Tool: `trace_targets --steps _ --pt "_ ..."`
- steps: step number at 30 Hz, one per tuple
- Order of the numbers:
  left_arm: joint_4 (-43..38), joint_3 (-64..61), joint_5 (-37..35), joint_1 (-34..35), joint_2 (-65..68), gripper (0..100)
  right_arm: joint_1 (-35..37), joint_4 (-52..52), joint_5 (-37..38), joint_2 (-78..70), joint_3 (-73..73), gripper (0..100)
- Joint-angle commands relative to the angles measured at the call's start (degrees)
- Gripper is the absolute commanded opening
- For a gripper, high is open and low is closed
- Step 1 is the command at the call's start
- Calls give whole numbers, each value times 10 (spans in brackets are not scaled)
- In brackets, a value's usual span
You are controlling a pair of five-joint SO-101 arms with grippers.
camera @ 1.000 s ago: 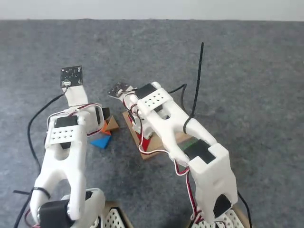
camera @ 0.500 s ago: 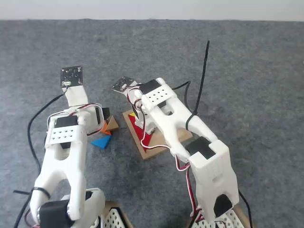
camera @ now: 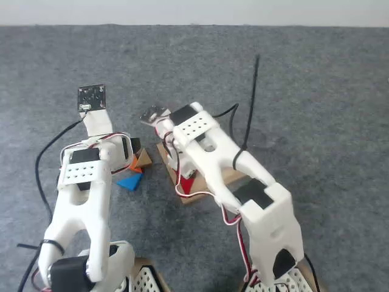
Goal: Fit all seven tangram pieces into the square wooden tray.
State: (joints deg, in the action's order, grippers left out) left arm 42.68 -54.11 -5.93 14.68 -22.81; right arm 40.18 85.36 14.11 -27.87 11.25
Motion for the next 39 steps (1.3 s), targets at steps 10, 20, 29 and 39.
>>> trace_targets --steps 10,20,29,39 --pt "-12 1 4 -3 -19 250 -65 -51 13 78 16 8" --pt "-12 1 4 -3 -19 250 -95 -90 25 -5 24 15" --pt "-35 -13 4 -3 -19 250 -96 -43 24 -15 19 12" --pt "-35 -13 4 -3 -19 250 -86 -55 24 22 -29 8"
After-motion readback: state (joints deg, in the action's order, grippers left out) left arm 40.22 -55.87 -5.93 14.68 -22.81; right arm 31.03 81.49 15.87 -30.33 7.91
